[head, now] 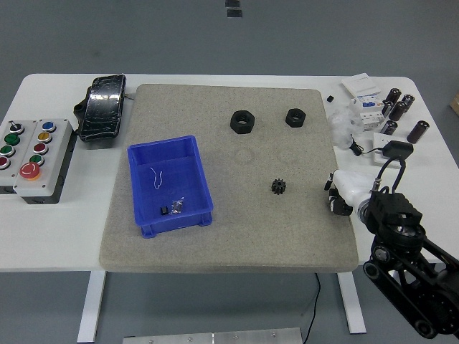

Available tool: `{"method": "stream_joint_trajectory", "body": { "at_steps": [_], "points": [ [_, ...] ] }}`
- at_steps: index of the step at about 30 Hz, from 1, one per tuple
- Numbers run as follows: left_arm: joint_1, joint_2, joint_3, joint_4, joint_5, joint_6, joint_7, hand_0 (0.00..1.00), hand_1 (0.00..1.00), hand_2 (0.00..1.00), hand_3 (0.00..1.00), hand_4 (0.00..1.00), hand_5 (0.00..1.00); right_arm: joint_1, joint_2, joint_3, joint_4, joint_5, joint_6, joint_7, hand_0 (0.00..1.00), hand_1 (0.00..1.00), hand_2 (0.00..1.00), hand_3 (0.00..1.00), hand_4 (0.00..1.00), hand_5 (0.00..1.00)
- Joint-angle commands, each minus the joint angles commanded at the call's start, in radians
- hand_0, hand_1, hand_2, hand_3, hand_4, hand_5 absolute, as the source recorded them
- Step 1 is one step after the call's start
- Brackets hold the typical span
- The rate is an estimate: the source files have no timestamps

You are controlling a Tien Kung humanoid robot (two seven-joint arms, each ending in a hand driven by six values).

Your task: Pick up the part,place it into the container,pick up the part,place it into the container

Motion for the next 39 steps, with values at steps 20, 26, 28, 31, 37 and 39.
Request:
{"method": "stream_joint_trajectory", "body": {
  "at_steps": [20,26,28,31,37,39],
  "points": [
    [0.000,0.002,0.000,0.000,-0.001,-0.001,0.005,0.655,0.591,0.553,0.626,0.661,0.437,0.070,0.049,-0.089,-0.038,0.009,-0.128,0.000,0.110,0.304,0.565,0.654,0.167,0.002],
    [-0.002,0.003,0.001,0.000,-0.001,-0.001,0.006,0.655,0.590,0.553,0.627,0.664,0.440,0.137,0.088,-0.136,-0.068,-0.007,-0.171,0.000,0.108,0.305,0.563,0.653,0.171,0.002],
    [-0.003,0.004,0.001,0.000,-0.001,-0.002,0.006,0.656,0.590,0.553,0.627,0.666,0.442,0.161,0.103,-0.149,-0.077,-0.016,-0.184,0.000,0.108,0.305,0.564,0.652,0.173,0.002],
    [-0.002,0.005,0.001,0.000,0.000,-0.002,0.006,0.656,0.590,0.553,0.627,0.666,0.442,0.200,0.127,-0.170,-0.085,-0.020,-0.206,0.000,0.108,0.305,0.564,0.652,0.173,0.002],
    [0.001,0.006,-0.001,0.000,0.002,-0.003,0.009,0.656,0.591,0.554,0.627,0.666,0.442,0.281,0.174,-0.244,-0.095,0.066,-0.287,0.000,0.108,0.304,0.562,0.651,0.175,0.002],
    [0.001,0.006,0.000,0.000,0.001,-0.004,0.010,0.656,0.590,0.554,0.628,0.668,0.444,0.306,0.187,-0.279,-0.099,0.094,-0.325,0.000,0.106,0.296,0.555,0.640,0.175,0.002]
  ]
}}
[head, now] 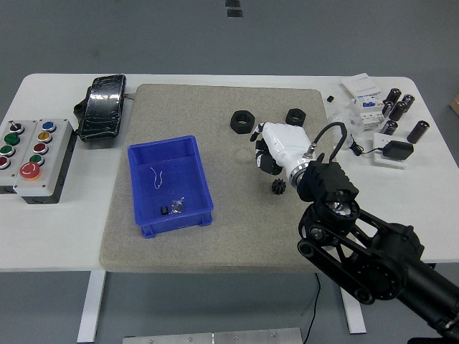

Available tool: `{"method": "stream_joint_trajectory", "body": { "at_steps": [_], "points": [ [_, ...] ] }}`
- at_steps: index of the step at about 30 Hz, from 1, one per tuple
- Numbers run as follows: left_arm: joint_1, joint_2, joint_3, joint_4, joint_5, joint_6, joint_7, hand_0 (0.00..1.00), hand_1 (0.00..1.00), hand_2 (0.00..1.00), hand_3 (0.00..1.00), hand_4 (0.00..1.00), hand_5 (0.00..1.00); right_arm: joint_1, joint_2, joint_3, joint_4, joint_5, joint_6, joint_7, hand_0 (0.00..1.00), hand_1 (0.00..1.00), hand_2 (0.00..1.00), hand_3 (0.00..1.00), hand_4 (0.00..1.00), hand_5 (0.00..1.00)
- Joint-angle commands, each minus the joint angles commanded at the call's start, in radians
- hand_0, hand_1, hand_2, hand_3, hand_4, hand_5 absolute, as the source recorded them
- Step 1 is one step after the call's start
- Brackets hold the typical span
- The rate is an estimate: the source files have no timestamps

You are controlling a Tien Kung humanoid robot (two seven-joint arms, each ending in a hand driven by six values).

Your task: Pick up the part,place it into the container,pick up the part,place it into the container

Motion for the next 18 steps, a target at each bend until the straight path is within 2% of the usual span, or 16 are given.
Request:
{"method": "stream_joint_trajectory", "body": {
  "at_steps": [7,14,18],
  "points": [
    [0.001,-0.001,0.004,0.000,-0.004,-0.002,0.003,0.656,0.591,0.554,0.629,0.671,0.447,0.060,0.046,-0.140,-0.021,0.126,-0.164,0.000,0.108,0.294,0.543,0.632,0.187,0.002],
    [0.002,0.000,0.007,0.000,-0.009,-0.002,0.004,0.656,0.591,0.556,0.630,0.674,0.450,0.099,0.070,-0.275,-0.043,0.258,-0.322,0.001,0.108,0.295,0.543,0.627,0.185,0.002],
    [0.001,0.000,0.009,0.000,-0.011,-0.004,0.005,0.656,0.591,0.557,0.630,0.675,0.451,0.116,0.081,-0.331,-0.047,0.313,-0.393,0.023,0.107,0.305,0.544,0.627,0.181,0.002]
  ]
}}
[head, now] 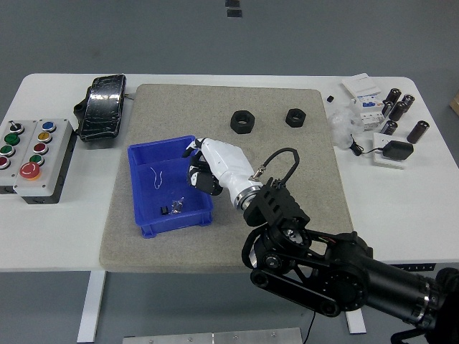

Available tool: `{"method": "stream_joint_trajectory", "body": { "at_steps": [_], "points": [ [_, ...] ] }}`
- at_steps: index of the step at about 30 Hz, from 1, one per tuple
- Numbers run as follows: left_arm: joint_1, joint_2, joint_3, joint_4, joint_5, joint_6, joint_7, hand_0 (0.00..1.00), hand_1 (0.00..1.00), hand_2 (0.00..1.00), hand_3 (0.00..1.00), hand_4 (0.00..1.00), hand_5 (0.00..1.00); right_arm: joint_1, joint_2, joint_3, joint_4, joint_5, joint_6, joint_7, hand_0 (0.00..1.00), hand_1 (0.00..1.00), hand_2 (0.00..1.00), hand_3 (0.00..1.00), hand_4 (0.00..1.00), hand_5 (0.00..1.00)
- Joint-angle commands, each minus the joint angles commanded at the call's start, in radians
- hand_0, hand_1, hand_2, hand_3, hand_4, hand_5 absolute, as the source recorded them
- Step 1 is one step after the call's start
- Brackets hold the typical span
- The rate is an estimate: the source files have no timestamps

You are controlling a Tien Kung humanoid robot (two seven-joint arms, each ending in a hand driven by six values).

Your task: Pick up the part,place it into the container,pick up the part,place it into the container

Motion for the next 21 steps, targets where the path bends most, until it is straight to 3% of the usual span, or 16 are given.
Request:
{"method": "stream_joint_trajectory", "body": {
  "at_steps": [5,6,11,12,17,18,21],
  "points": [
    [-0.002,-0.001,0.005,0.000,-0.004,-0.002,0.001,0.656,0.591,0.557,0.630,0.675,0.451,0.014,0.006,-0.037,-0.019,0.028,-0.013,0.014,0.107,0.305,0.544,0.627,0.181,0.002],
    [-0.002,-0.001,0.005,0.000,-0.004,-0.003,0.001,0.656,0.591,0.557,0.631,0.675,0.453,0.016,0.006,-0.042,-0.023,0.028,-0.010,0.015,0.159,0.451,0.567,0.654,0.208,0.002],
    [0.002,0.000,0.005,0.000,-0.003,-0.004,0.004,0.656,0.591,0.557,0.631,0.675,0.453,0.019,0.010,-0.046,-0.028,0.017,0.005,0.040,0.159,0.451,0.567,0.654,0.208,0.002],
    [0.002,0.000,0.005,0.000,-0.003,-0.004,0.004,0.656,0.591,0.557,0.631,0.676,0.455,0.021,0.010,-0.045,-0.029,0.014,0.010,0.045,0.191,0.531,0.642,0.689,0.421,0.005],
    [0.000,-0.001,0.009,0.000,-0.007,-0.008,0.006,0.656,0.591,0.557,0.631,0.676,0.455,0.025,0.010,-0.046,-0.035,0.021,0.027,0.057,0.191,0.531,0.642,0.689,0.421,0.005],
    [0.000,-0.001,0.009,0.000,-0.007,-0.008,0.007,0.656,0.591,0.556,0.630,0.676,0.458,0.025,0.011,-0.046,-0.035,0.022,0.031,0.056,0.200,0.541,0.661,0.698,0.600,0.125],
    [0.000,-0.002,0.008,0.000,-0.005,-0.011,0.009,0.656,0.591,0.556,0.630,0.676,0.458,0.027,0.010,-0.047,-0.038,0.026,0.047,0.054,0.200,0.541,0.661,0.698,0.600,0.125]
  ]
}}
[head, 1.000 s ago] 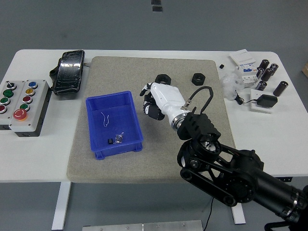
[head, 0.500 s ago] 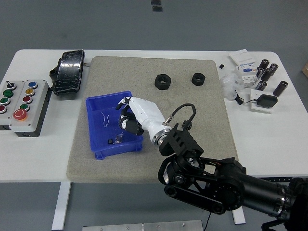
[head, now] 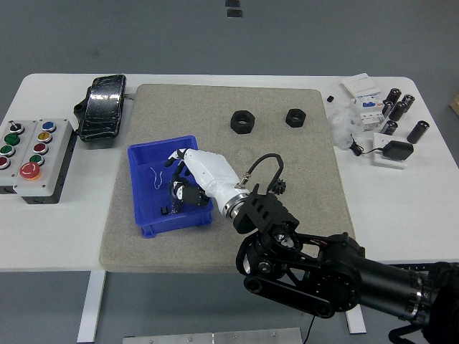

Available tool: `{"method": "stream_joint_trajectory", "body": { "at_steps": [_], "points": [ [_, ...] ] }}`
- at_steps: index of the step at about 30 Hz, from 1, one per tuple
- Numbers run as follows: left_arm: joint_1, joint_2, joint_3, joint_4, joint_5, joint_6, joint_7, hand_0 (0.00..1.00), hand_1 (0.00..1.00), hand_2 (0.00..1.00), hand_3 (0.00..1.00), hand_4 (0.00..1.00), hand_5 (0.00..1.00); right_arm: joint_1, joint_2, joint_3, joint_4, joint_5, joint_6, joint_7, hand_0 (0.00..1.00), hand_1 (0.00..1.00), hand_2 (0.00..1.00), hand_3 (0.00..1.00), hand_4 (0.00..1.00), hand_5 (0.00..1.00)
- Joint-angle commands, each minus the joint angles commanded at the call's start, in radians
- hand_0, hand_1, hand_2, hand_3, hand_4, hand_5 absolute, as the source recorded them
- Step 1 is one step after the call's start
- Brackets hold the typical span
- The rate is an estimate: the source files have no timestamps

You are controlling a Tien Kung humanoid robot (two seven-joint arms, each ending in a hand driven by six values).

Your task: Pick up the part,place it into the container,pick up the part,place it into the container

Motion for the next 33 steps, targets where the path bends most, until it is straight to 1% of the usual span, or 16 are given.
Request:
{"method": "stream_joint_trajectory", "body": {
  "at_steps": [2,3,8,9,10,12,14,17,20,21,23,26,27,28,32,33],
  "points": [
    [0.001,0.000,-0.003,0.000,0.004,-0.001,0.001,0.656,0.591,0.556,0.630,0.676,0.458,0.000,0.000,0.000,-0.001,0.002,0.004,-0.001,0.200,0.541,0.661,0.698,0.600,0.125],
    [0.001,0.000,-0.005,0.000,0.005,-0.001,0.002,0.656,0.591,0.555,0.631,0.675,0.460,0.000,0.000,0.001,-0.001,0.002,0.003,-0.001,0.207,0.554,0.685,0.709,0.737,0.241],
    [0.002,0.001,-0.008,0.000,0.010,-0.001,0.001,0.656,0.591,0.555,0.631,0.675,0.460,-0.009,-0.002,0.021,0.001,-0.010,-0.014,0.001,0.207,0.554,0.685,0.709,0.737,0.241],
    [0.002,0.001,-0.008,0.000,0.010,-0.001,0.001,0.656,0.591,0.556,0.631,0.676,0.460,-0.013,-0.006,0.036,0.005,-0.017,-0.019,0.002,0.202,0.540,0.678,0.701,0.757,0.286],
    [0.002,0.001,-0.008,0.000,0.010,-0.001,0.001,0.656,0.591,0.556,0.631,0.676,0.460,-0.018,-0.010,0.052,0.009,-0.024,-0.023,0.002,0.202,0.540,0.678,0.701,0.757,0.286],
    [0.002,0.000,-0.007,0.000,0.008,-0.001,0.000,0.656,0.591,0.556,0.631,0.676,0.460,-0.032,-0.025,0.093,0.018,-0.043,-0.028,-0.001,0.202,0.540,0.678,0.701,0.757,0.286],
    [0.002,-0.001,-0.006,0.000,0.008,0.000,-0.001,0.656,0.591,0.556,0.631,0.676,0.460,-0.053,-0.054,0.147,0.024,-0.084,-0.013,-0.026,0.202,0.540,0.678,0.701,0.757,0.286],
    [0.004,-0.003,-0.010,0.000,0.011,0.001,-0.001,0.656,0.591,0.555,0.631,0.676,0.461,-0.080,-0.101,0.222,0.026,-0.144,0.045,-0.077,0.199,0.527,0.678,0.696,0.752,0.289],
    [0.006,-0.004,-0.015,0.000,0.015,0.002,0.000,0.656,0.591,0.555,0.631,0.676,0.461,-0.106,-0.155,0.291,0.022,-0.200,0.121,-0.077,0.199,0.527,0.678,0.696,0.752,0.289],
    [0.006,-0.003,-0.017,0.000,0.017,0.003,0.001,0.657,0.590,0.555,0.631,0.675,0.462,-0.115,-0.170,0.312,0.018,-0.210,0.150,-0.077,0.198,0.527,0.703,0.709,0.756,0.296],
    [0.007,-0.003,-0.022,0.000,0.021,0.004,0.001,0.657,0.590,0.555,0.631,0.675,0.462,-0.134,-0.189,0.335,0.010,-0.220,0.202,-0.077,0.198,0.527,0.703,0.709,0.756,0.296],
    [0.006,-0.003,-0.020,0.000,0.019,0.004,0.000,0.657,0.590,0.555,0.631,0.675,0.462,-0.161,-0.200,0.340,0.001,-0.225,0.276,-0.077,0.198,0.527,0.703,0.709,0.756,0.296],
    [0.005,-0.004,-0.018,0.000,0.018,0.004,-0.001,0.657,0.590,0.555,0.631,0.674,0.462,-0.169,-0.201,0.337,-0.002,-0.226,0.300,-0.077,0.198,0.521,0.715,0.720,0.778,0.331],
    [0.005,-0.004,-0.016,0.000,0.016,0.004,-0.001,0.657,0.590,0.555,0.631,0.674,0.462,-0.175,-0.203,0.332,-0.002,-0.228,0.323,-0.077,0.198,0.521,0.715,0.720,0.778,0.331],
    [0.001,-0.005,-0.004,0.000,0.005,0.003,-0.005,0.657,0.590,0.555,0.631,0.674,0.462,-0.191,-0.208,0.305,-0.005,-0.223,0.393,-0.077,0.198,0.521,0.715,0.720,0.778,0.331],
    [0.001,-0.005,-0.003,0.000,0.004,0.003,-0.006,0.656,0.590,0.555,0.631,0.674,0.461,-0.192,-0.209,0.300,-0.006,-0.222,0.401,-0.077,0.194,0.519,0.704,0.722,0.794,0.370]
  ]
}}
